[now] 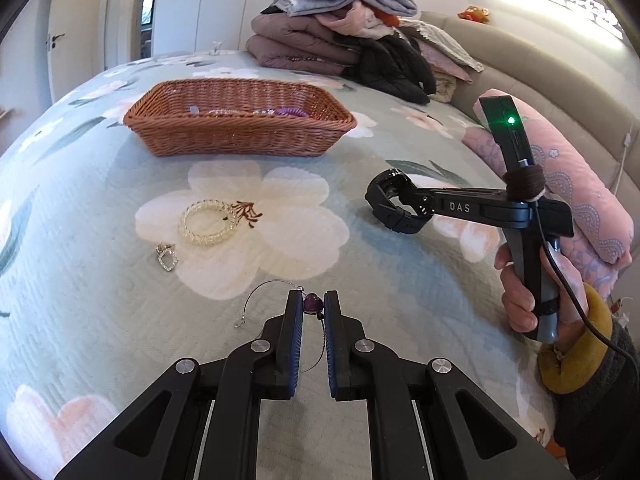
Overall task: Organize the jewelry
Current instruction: 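Carry the bangle and watch into the basket and open both tools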
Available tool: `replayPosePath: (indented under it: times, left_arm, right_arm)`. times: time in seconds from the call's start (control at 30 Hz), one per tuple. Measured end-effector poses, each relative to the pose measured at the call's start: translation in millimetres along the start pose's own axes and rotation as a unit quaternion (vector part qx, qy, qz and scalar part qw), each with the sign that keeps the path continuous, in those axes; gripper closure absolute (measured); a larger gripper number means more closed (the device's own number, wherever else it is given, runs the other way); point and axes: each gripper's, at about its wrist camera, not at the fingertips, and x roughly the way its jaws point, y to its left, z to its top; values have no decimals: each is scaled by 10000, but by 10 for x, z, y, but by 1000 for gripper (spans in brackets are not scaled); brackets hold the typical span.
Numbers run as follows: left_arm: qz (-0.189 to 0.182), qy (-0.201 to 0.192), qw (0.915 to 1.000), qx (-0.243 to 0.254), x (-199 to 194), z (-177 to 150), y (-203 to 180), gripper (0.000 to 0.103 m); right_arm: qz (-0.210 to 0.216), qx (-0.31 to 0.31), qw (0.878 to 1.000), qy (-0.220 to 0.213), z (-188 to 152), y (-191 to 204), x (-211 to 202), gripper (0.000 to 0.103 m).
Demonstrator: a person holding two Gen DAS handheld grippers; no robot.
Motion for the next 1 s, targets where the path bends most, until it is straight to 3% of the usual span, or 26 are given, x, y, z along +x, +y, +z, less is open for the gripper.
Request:
replayPosePath:
  times: [0.17,0.5,0.8,1.0]
  left_arm:
    - [-17,-83,9999,82,-112,73,27,92]
    - [637,-534,9950,561,-395,493,20,92]
    - [640,-755,9931,626,-442,1035,289,92]
    - [377,-884,9943,461,-337,1710,671,93]
  right_arm:
    - [12,5,9999,-132,37,13,-134,97]
    - [13,-55,9989,-455,310,191,-498,97]
    - [-93,-68,9971,-758,832,418,-668,97]
    - [-51,238,9957,-889,1266,433,-505,97]
